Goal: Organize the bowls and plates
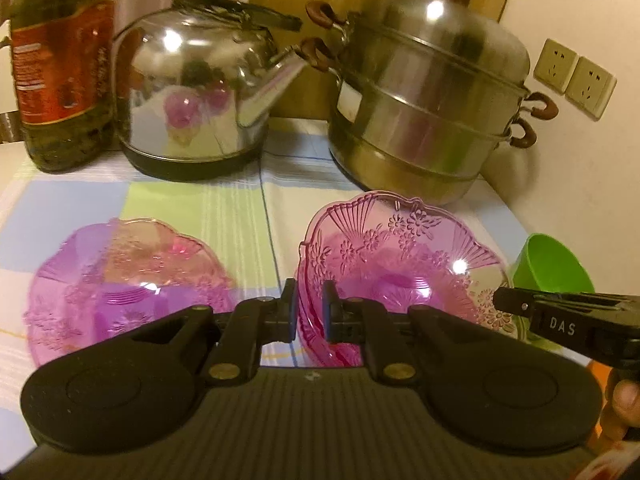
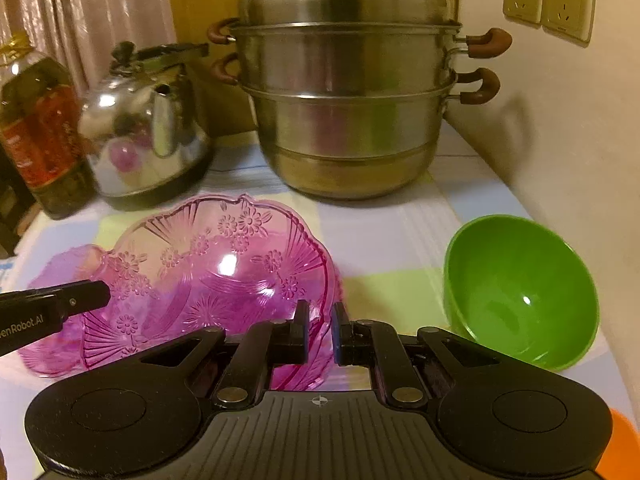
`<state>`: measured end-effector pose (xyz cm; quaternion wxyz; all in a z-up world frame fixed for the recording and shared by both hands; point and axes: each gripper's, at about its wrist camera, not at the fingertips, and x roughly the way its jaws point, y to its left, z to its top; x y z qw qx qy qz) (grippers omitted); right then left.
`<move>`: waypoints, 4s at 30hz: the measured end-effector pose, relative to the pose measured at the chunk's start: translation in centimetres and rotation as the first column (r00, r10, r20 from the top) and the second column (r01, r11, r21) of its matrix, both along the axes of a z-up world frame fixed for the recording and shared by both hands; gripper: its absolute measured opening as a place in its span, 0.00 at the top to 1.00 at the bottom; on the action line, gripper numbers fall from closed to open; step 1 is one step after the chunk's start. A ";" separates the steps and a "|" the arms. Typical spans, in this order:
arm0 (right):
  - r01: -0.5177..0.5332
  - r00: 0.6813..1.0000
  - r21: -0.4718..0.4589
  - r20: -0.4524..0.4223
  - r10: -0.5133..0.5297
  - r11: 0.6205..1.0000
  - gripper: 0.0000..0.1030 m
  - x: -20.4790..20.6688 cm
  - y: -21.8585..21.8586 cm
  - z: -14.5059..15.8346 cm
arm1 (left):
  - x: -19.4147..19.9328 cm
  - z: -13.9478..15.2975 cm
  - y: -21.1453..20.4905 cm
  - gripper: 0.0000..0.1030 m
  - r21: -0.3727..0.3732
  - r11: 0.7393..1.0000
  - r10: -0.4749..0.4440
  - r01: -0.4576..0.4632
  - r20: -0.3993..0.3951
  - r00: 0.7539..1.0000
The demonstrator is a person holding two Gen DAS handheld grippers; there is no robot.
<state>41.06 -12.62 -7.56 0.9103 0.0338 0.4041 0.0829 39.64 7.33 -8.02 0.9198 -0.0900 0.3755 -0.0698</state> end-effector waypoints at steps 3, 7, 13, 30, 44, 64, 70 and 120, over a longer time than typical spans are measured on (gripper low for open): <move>0.002 1.000 -0.008 -0.014 -0.002 1.000 0.89 0.8 -0.2 -1.1 | 0.7 -0.7 -0.2 0.90 0.000 1.000 -0.006 0.006 -0.002 1.000; -0.010 1.000 -0.033 -0.020 0.010 0.999 0.89 1.1 0.2 -2.0 | 1.4 -1.5 -0.6 0.90 0.021 1.000 -0.003 0.003 -0.005 1.000; -0.023 1.000 -0.068 -0.022 0.021 0.997 0.89 1.5 0.5 -2.8 | 1.9 -2.2 -0.9 0.90 0.025 1.000 -0.006 0.007 -0.021 1.000; 0.015 1.000 -0.016 -0.002 -0.015 1.000 0.67 2.0 0.1 -3.2 | 1.9 -2.3 -0.6 0.84 0.028 0.999 0.028 -0.028 0.005 1.000; 0.036 0.998 0.035 0.053 -0.038 0.999 0.66 0.3 0.4 -0.3 | 0.1 -0.3 0.4 0.84 0.021 0.999 0.041 -0.041 0.016 0.999; -0.124 0.991 0.199 0.071 0.112 0.972 0.66 -6.3 8.7 3.9 | -8.8 3.1 10.3 0.83 0.048 0.974 0.218 -0.220 0.029 0.975; -0.162 0.986 0.213 0.057 0.153 0.963 0.66 -6.8 11.1 3.3 | -10.0 2.5 13.2 0.82 0.071 0.959 0.276 -0.276 0.004 0.961; -0.126 0.957 0.221 -0.231 0.177 0.967 0.67 -0.1 18.1 -5.3 | -4.9 -4.4 17.8 0.77 -0.068 0.930 0.352 -0.361 -0.112 0.929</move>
